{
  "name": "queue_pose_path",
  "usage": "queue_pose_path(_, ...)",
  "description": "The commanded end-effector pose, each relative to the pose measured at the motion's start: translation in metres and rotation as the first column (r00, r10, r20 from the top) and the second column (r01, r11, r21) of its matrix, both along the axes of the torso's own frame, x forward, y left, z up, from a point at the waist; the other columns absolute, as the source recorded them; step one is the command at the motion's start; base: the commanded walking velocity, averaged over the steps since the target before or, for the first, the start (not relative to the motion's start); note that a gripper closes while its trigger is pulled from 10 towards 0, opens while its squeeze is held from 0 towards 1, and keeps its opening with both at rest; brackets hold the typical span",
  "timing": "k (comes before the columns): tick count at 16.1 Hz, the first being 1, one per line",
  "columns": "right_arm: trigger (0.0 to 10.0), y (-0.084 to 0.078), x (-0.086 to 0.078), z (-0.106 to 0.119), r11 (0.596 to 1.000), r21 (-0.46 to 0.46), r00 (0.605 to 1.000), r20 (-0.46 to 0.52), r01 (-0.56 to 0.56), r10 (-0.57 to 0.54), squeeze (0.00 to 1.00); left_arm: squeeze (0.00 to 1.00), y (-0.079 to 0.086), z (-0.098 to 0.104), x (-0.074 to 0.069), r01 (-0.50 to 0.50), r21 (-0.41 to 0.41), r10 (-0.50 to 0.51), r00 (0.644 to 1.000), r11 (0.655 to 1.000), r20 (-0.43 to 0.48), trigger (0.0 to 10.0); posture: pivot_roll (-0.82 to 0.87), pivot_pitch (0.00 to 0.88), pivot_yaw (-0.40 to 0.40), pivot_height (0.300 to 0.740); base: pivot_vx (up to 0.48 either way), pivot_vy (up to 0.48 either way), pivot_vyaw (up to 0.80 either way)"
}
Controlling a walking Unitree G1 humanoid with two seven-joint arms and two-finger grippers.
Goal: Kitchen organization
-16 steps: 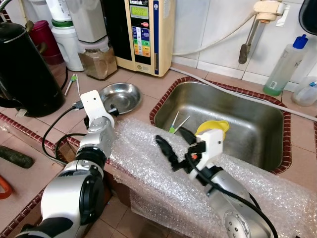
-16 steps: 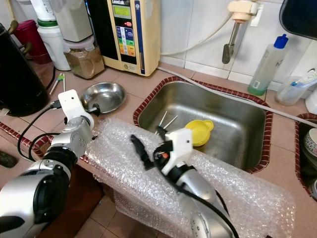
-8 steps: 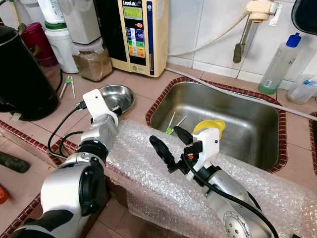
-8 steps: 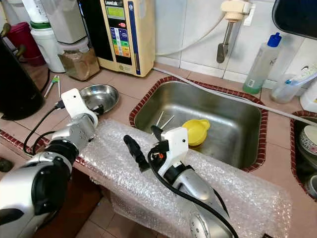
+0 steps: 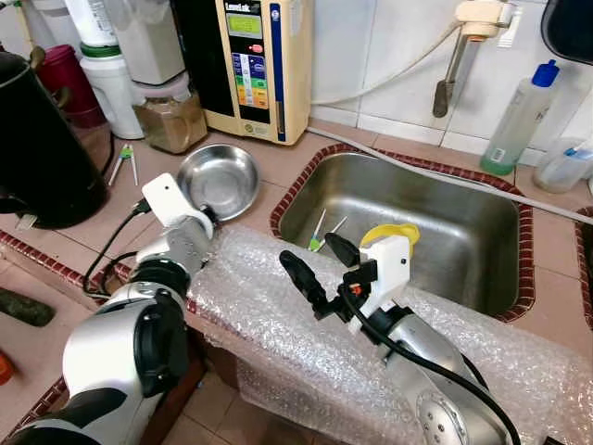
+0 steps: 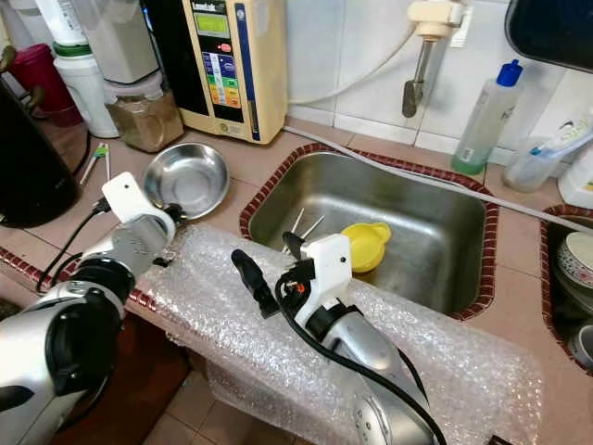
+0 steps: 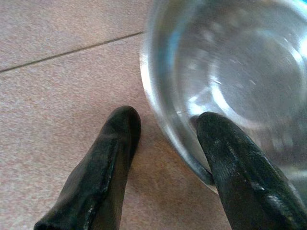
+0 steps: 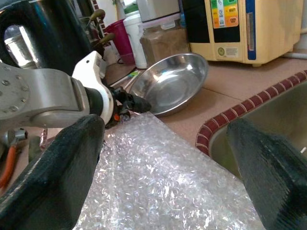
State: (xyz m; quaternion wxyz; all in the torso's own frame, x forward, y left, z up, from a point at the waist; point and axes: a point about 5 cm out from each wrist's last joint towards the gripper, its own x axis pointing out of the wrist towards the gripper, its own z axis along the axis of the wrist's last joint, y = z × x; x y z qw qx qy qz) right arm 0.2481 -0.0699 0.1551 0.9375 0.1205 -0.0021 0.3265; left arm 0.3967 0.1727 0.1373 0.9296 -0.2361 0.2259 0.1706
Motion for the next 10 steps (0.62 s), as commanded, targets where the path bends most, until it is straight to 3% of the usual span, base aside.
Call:
queue_pose_path(1,10.0,-0.001,0.002,0.001,1.000,0.005,1.000,0.003,0.013,-0.013,0.00,0.00,0.010,-0.017,-0.009,-0.029,0.001,0.029,0.997,1.000,-0.076,0.0,-0.06,0.037,0.085,0.740,0.000,0.000,0.00)
queue_pose_path(6,10.0,-0.002,0.004,0.001,1.000,0.000,1.000,0.001,0.019,-0.019,0.00,0.00,0.015,-0.019,-0.010,-0.033,0.010,0.034,0.996,0.999,-0.078,0.0,-0.06,0.041,0.082,0.740,0.000,0.000,0.00)
queue_pose_path(10,10.0,-0.002,0.007,-0.001,1.000,-0.011,1.000,-0.007,0.028,-0.028,0.00,0.00,0.021,-0.009,-0.006,-0.068,0.001,0.068,0.997,0.998,-0.027,0.0,-0.06,0.043,0.082,0.740,0.000,0.000,0.00)
